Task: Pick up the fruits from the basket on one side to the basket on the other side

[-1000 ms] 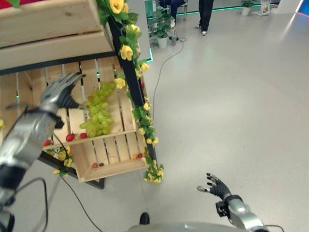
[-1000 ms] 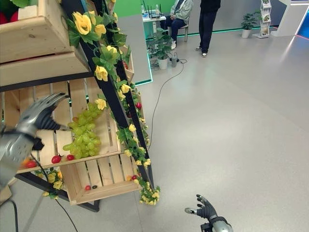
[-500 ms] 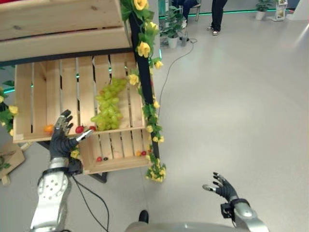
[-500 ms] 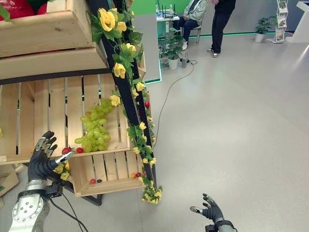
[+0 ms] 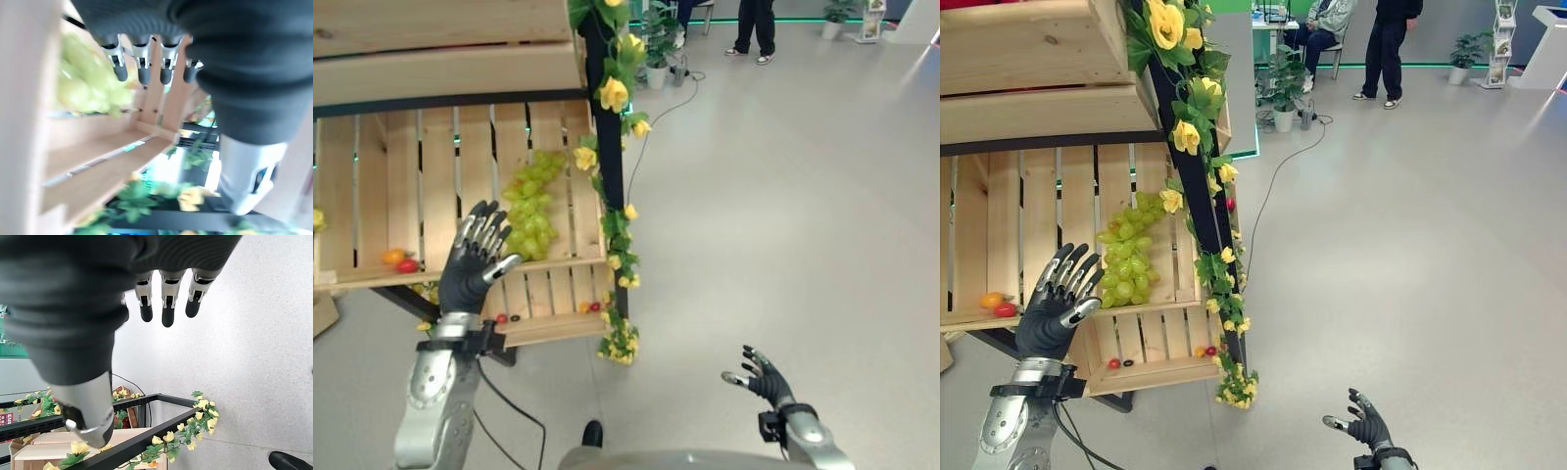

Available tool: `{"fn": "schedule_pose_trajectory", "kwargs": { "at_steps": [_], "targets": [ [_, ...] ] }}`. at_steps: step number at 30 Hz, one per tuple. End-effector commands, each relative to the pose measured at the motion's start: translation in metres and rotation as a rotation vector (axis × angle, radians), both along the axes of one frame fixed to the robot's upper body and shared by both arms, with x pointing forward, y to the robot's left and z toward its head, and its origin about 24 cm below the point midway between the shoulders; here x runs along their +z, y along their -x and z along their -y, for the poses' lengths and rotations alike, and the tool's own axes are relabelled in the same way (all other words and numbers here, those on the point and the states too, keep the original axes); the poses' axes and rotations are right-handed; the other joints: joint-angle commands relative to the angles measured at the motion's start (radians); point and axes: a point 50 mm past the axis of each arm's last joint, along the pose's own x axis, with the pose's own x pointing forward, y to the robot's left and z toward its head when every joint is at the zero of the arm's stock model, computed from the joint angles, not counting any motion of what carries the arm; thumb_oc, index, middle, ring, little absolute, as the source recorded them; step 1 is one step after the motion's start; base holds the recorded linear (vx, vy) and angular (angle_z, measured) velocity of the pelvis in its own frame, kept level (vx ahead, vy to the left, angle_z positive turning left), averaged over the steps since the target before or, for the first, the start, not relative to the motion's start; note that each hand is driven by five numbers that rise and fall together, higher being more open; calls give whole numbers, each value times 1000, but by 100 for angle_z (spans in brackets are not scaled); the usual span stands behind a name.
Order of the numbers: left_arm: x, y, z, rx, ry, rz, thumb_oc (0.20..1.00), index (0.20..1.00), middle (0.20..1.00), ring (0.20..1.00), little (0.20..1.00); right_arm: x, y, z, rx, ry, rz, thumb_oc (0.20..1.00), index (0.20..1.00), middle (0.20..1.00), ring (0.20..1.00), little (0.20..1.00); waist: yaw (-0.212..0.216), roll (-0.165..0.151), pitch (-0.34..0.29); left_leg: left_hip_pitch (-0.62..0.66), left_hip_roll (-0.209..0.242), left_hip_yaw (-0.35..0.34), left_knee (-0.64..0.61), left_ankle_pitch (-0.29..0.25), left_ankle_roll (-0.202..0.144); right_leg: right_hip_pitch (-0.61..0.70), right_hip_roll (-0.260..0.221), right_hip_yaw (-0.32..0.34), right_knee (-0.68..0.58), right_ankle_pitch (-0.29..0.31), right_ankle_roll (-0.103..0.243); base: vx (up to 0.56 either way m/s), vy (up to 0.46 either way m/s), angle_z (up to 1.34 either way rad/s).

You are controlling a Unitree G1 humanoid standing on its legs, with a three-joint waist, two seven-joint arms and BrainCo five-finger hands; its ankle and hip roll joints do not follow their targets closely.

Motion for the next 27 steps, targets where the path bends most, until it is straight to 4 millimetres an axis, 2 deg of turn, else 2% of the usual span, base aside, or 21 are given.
{"fn": "schedule_pose_trajectory", "kwargs": {
  "at_steps": [1, 5, 6, 7, 9, 10, 11, 12, 13, 15, 16, 17, 18, 20, 23, 25, 27],
  "targets": [
    [31, 7, 6, -92, -64, 171, 1000, 1000, 1000, 1000, 1000, 18, -22, -5, 16, -38, 136, 1000, 1000, 1000, 1000, 1000, 5, -32, -33, 14, -22, -1, 1, -88, 47, -25, -46, 9, 5, -16, 68, 7, 60, -9],
    [33, 2, 25, -225, -68, 173, 1000, 1000, 1000, 1000, 1000, 22, -29, -3, 9, -25, 164, 1000, 1000, 1000, 1000, 1000, -4, -38, -33, 18, -36, 15, 3, -90, 63, -46, -53, 42, 5, 4, 79, -35, 78, -10],
    [34, 1, 30, -260, -66, 175, 1000, 1000, 1000, 1000, 1000, 25, -33, -2, 15, -16, 176, 1000, 1000, 1000, 1000, 1000, 2, -41, -28, 18, -52, -23, 17, -99, 73, -57, -52, 67, 5, 12, 78, -88, 76, -36],
    [33, -1, 37, -295, -59, 174, 1000, 1000, 1000, 1000, 1000, 29, -40, -2, 31, -5, 192, 1000, 1000, 1000, 1000, 1000, 11, -47, -23, 9, -87, -90, 53, -123, 82, -73, -53, 95, 5, 27, 74, -134, 90, -78],
    [36, -3, 49, -347, -47, 190, 1000, 1000, 1000, 1000, 1000, 36, -54, -9, 65, 5, 226, 1000, 1000, 1000, 1000, 1000, 22, -59, -19, -3, -169, -252, 111, -165, 94, -122, -55, 174, 5, 65, 73, -121, 140, -131],
    [33, -10, 62, -412, 1, 178, 1000, 1000, 1000, 1000, 1000, 39, -58, -7, 62, 11, 237, 1000, 1000, 1000, 1000, 1000, 5, -62, -14, -13, -210, -330, 121, -166, 109, -159, -49, 226, 6, 89, 76, -83, 140, -143],
    [33, -10, 62, -414, 2, 179, 1000, 1000, 1000, 1000, 1000, 39, -58, -7, 60, 12, 237, 1000, 1000, 1000, 1000, 1000, 6, -61, -15, -14, -210, -331, 120, -164, 109, -160, -49, 225, 7, 90, 76, -155, 200, -149],
    [32, -13, 71, -462, 6, 159, 1000, 1000, 1000, 1000, 1000, 38, -55, -2, 22, 9, 238, 1000, 1000, 1000, 1000, 1000, -27, -62, -18, -23, -202, -326, 109, -149, 113, -173, -53, 234, 6, 100, 86, -65, 102, -92],
    [32, -14, 71, -463, 6, 159, 1000, 1000, 1000, 1000, 1000, 38, -55, -2, 20, 9, 238, 1000, 1000, 1000, 1000, 1000, -25, -62, -19, -23, -202, -325, 107, -148, 113, -175, -53, 235, 6, 100, 86, -88, 157, -46],
    [31, -15, 75, -490, 0, 144, 1000, 1000, 1000, 1000, 1000, 35, -51, -3, -1, -5, 226, 1000, 1000, 1000, 1000, 1000, -49, -72, -29, -7, -184, -296, 62, -139, 126, -191, -51, 270, 5, 114, 107, -67, 145, -14],
    [32, -18, 80, -505, -11, 139, 1000, 1000, 1000, 1000, 1000, 35, -50, -5, -19, -13, 230, 1000, 1000, 1000, 1000, 1000, -72, -86, -26, 3, -175, -267, 16, -119, 140, -222, -47, 309, 7, 138, 127, -88, 142, -39],
    [32, -18, 80, -505, -12, 139, 1000, 1000, 1000, 1000, 1000, 35, -50, -5, -20, -13, 230, 1000, 1000, 1000, 1000, 1000, -67, -86, -27, 4, -174, -262, 13, -118, 140, -224, -46, 314, 8, 139, 127, -273, 181, -79],
    [30, -22, 83, -505, -43, 128, 1000, 1000, 1000, 1000, 1000, 38, -52, -8, -31, -23, 247, 1000, 1000, 1000, 1000, 1000, -94, -104, -10, -16, -177, -232, 1, -106, 150, -280, -40, 357, 9, 187, 153, -189, 79, -76],
    [29, -25, 83, -491, -62, 122, 1000, 1000, 1000, 1000, 1000, 41, -54, -8, -39, -28, 264, 1000, 1000, 1000, 1000, 1000, -96, -111, -4, -35, -176, -200, 1, -101, 151, -317, -42, 367, 14, 208, 168, -253, 73, -92],
    [22, -28, 73, -425, -107, 84, 1000, 1000, 1000, 1000, 1000, 43, -54, -10, -57, -35, 283, 1000, 1000, 1000, 1000, 1000, -83, -100, 20, -38, -121, -84, 1, -104, 131, -345, -109, 131, 24, 200, 157, -139, 11, -123],
    [15, -28, 69, -390, -100, 48, 1000, 1000, 1000, 1000, 1000, 46, -54, -10, -58, -21, 301, 1000, 1000, 1000, 1000, 1000, -77, -101, 29, -14, -97, -17, 1, -110, 122, -334, -141, 5, 45, 202, 150, -92, 14, -145],
    [8, -29, 66, -373, -88, 13, 1000, 1000, 1000, 1000, 1000, 50, -50, -7, -74, -18, 319, 1000, 1000, 1000, 1000, 1000, -86, -104, 31, 2, -90, 20, 1, -113, 122, -311, -134, 29, 85, 189, 144, -97, 2, -125]
  ]
}}
